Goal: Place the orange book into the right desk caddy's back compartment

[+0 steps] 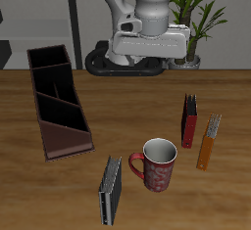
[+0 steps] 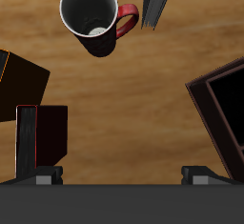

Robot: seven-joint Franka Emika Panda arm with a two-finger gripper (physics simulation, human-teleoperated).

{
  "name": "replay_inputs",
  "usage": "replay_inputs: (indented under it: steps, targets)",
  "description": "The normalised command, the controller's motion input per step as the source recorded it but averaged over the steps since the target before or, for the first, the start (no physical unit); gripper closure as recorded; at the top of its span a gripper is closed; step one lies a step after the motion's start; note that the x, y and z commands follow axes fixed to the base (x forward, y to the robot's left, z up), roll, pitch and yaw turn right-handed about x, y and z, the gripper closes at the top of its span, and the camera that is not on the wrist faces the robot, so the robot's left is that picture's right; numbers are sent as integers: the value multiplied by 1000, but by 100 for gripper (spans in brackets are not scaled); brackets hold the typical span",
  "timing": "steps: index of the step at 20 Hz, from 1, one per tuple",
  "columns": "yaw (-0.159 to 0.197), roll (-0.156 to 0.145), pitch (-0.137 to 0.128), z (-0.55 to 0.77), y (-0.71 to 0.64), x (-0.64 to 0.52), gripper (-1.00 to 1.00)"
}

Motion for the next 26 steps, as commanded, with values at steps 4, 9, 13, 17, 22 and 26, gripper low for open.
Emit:
replay_inputs:
  steps: [4,9,13,17,22,26]
  targets:
    - [-23,13,-17,-4,439,152,-100]
    - [-2,51,-14,-14,425,134,-100]
    - [-12,22,-25,-17,348,106,-100]
    - [-5,6,-45,-63,558,167,-100]
    - [-1,-6,-38,-46,258,164,-100]
    - [-61,-51,16,-146,119,260,-100]
